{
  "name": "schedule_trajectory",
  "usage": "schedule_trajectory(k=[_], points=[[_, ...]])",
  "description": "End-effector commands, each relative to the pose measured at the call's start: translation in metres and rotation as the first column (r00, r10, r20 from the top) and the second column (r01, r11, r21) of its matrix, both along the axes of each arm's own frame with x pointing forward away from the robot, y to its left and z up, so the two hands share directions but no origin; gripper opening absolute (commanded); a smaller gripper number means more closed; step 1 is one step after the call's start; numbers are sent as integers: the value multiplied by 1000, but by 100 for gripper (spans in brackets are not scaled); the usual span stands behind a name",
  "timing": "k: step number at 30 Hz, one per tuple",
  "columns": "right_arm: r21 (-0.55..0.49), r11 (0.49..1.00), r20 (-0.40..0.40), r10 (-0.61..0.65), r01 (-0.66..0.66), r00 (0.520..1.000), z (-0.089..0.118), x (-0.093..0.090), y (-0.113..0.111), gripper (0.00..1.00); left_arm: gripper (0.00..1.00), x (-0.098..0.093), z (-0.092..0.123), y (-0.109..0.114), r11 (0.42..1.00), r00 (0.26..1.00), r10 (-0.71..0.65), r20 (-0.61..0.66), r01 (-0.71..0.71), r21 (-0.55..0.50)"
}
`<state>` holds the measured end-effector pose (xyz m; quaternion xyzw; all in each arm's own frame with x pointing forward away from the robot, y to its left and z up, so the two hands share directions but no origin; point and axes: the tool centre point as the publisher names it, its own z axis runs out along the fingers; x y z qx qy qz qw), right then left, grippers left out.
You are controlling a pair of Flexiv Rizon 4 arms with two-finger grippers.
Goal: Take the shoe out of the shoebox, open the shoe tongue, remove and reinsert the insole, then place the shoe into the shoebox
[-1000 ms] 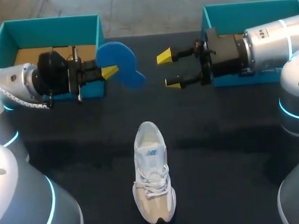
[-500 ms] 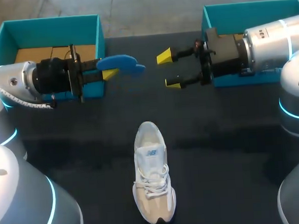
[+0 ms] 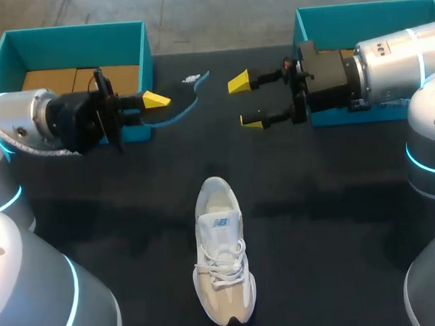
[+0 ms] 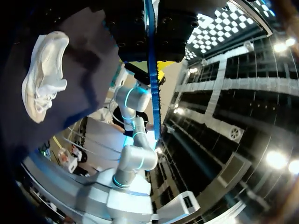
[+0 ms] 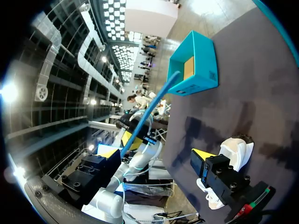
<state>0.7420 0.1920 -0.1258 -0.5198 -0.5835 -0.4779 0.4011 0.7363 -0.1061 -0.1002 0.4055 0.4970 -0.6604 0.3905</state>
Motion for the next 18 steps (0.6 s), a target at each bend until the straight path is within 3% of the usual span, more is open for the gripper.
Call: schedule_trajectory(k=[1, 6, 18], points=[[2, 1000, 1, -2, 2, 1000, -1, 0, 1, 100, 0, 3, 1, 0, 1000, 989, 19, 146, -18, -13], [2, 1000, 1, -2, 2, 1000, -1, 0, 1, 100, 0, 2, 0, 0, 999, 968, 36, 249, -33, -17], [2, 1000, 1, -2, 2, 1000, -1, 0, 1, 100, 0, 5, -10, -2, 998, 939, 53, 339, -62, 16]])
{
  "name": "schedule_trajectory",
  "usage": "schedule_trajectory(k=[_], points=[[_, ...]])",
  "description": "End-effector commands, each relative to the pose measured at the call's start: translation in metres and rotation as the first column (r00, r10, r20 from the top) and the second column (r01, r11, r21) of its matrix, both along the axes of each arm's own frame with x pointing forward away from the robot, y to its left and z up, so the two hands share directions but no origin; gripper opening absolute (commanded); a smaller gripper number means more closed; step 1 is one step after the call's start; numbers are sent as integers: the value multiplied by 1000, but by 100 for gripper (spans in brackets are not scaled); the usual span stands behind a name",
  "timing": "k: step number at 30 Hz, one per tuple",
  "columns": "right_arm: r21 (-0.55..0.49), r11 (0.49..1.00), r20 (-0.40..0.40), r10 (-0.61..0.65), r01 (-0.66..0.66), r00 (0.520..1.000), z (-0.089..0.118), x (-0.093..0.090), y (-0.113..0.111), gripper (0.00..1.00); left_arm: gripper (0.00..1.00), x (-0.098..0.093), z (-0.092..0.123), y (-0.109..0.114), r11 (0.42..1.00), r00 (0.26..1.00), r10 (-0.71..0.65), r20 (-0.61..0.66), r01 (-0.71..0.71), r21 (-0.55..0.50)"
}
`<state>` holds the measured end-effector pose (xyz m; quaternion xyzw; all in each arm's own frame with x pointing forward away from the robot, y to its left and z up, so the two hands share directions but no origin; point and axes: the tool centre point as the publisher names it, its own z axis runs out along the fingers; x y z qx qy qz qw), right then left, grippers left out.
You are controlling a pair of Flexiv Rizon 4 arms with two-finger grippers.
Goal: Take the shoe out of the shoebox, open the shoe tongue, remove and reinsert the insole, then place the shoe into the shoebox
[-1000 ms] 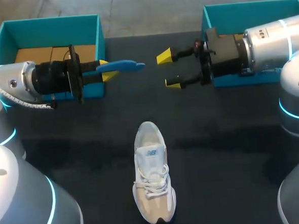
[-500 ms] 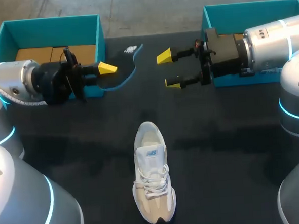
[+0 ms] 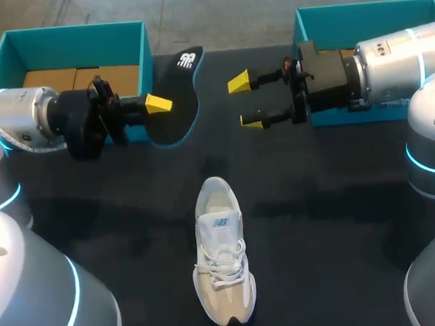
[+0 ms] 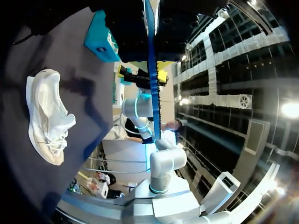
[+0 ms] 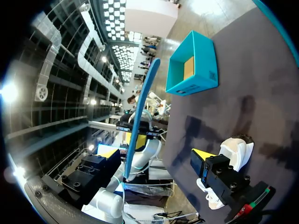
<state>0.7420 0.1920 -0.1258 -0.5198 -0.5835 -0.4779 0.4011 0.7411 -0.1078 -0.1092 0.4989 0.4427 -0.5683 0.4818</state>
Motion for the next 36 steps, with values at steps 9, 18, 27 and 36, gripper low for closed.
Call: schedule_trajectory(k=[9, 18, 27, 36], points=[[2, 1000, 1, -1, 1, 1000, -1, 0, 1, 100, 0, 4, -6, -2, 999, 998, 21, 54, -23, 29], [2, 1000, 1, -1, 1, 1000, -1, 0, 1, 100, 0, 8, -13, -3, 998, 992, 29, 123, -37, 58], [2, 1000, 1, -1, 1, 1000, -1, 0, 1, 100, 0, 13, -19, -3, 995, 992, 37, 118, -47, 84], [2, 1000, 1, -1, 1, 1000, -1, 0, 1, 100, 0, 13, -19, -3, 995, 992, 37, 118, -47, 84]])
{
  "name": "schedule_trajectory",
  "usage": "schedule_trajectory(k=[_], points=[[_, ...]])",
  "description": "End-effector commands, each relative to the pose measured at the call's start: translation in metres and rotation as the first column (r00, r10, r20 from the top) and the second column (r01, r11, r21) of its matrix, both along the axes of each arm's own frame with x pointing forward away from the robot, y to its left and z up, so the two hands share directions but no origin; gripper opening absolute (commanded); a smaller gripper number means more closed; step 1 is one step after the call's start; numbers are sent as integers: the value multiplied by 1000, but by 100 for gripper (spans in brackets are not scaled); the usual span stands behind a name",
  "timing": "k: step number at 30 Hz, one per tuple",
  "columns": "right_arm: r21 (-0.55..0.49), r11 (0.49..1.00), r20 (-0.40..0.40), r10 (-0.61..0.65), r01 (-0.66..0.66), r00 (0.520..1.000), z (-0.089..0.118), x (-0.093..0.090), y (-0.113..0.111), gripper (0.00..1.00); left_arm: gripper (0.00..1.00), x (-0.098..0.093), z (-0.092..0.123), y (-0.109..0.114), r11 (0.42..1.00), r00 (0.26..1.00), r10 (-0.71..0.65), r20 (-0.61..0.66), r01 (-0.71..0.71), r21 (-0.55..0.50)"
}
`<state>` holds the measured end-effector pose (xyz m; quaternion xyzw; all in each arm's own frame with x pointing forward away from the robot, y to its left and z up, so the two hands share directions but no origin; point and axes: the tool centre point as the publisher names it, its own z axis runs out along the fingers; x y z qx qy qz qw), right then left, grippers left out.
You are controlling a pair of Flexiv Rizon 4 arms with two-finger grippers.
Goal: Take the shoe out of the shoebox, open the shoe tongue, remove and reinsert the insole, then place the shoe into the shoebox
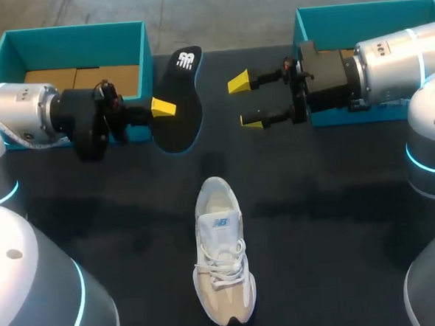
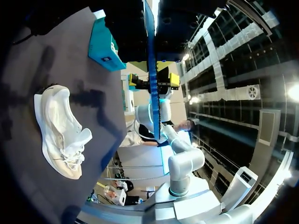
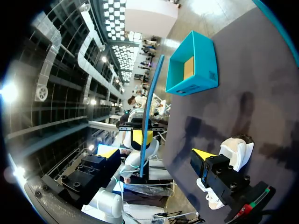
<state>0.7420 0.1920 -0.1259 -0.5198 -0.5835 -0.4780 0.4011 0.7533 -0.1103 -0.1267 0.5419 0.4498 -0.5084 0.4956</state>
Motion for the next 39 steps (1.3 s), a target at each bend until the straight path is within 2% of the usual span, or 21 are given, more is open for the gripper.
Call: schedule_trajectory(k=[1, 17, 18, 23, 27, 30, 35, 39], points=[[2, 1000, 1, -1, 1, 1000, -1, 0, 1, 100, 0, 1, -1, -1, 1000, 1000, 0, 3, 0, -2], [-29, 999, 17, 30, -29, 999, 4, 10, 45, 100, 0, 1, -1, -1, 1000, 1000, 0, 3, 0, -2], [-27, 999, 19, 32, -31, 999, 3, 10, 47, 91, 0, 1, -1, -1, 1000, 1000, 0, 3, 0, -2], [-19, 999, 23, 36, -36, 999, 3, 11, 56, 71, 0, 1, -1, -1, 1000, 1000, 0, 3, 0, -2], [-18, 999, 30, 37, -37, 999, 4, 10, 61, 64, 0, 1, -1, -1, 1000, 1000, 0, 3, 0, -2], [-18, 999, 33, 40, -40, 999, 4, 10, 64, 62, 0, 1, -1, -1, 1000, 1000, 0, 3, 0, -2], [-14, 999, 34, 45, -44, 998, 1, 9, 68, 50, 0, 1, -1, -1, 1000, 1000, 0, 3, 0, -2], [-7, 999, 35, 46, -46, 998, 0, 7, 71, 47, 0, 1, -1, -1, 1000, 1000, 0, 3, 0, -2]])
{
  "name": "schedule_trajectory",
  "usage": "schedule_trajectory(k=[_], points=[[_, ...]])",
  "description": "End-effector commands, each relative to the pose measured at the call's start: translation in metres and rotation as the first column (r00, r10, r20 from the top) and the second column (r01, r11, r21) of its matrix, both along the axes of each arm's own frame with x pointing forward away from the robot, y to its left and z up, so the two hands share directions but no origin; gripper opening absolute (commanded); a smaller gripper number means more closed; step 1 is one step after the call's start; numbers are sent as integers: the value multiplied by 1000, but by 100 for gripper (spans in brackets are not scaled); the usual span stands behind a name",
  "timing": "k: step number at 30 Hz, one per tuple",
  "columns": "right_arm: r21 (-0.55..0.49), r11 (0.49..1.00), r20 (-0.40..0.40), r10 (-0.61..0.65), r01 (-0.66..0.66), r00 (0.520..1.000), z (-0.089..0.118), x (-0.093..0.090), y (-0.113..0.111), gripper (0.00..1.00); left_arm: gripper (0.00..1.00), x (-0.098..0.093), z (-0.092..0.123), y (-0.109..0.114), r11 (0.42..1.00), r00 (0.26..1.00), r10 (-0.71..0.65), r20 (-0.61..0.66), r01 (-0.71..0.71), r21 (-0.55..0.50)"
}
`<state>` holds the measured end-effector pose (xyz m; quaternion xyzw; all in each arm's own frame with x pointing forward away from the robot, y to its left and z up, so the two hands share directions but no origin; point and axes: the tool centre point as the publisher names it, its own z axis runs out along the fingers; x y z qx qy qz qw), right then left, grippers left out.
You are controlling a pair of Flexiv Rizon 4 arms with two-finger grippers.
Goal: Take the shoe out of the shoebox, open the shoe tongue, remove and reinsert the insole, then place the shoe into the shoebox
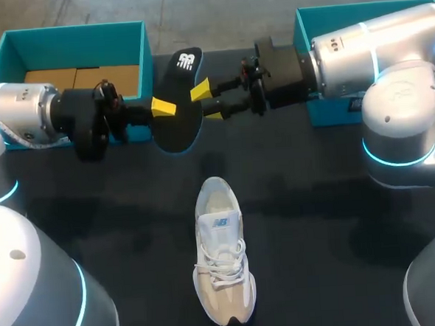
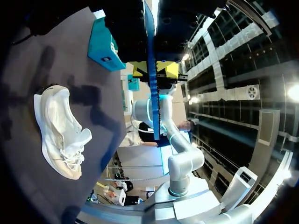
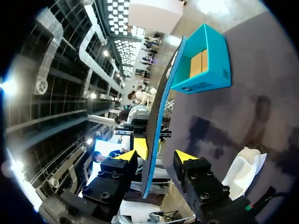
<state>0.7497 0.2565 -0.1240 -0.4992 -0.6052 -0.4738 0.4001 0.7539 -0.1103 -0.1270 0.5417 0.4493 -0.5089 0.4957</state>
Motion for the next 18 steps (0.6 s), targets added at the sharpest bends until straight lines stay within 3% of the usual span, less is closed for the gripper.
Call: schedule_trajectory(k=[1, 18], points=[[5, 1000, 1, -3, 3, 1000, -2, -1, 7, 47, 0, 0, -1, -1, 1000, 1000, 0, 3, 0, 0], [17, 1000, 9, 4, -4, 1000, 1, -9, 18, 36, 0, 0, -1, -1, 1000, 1000, 0, 3, 0, 0]])
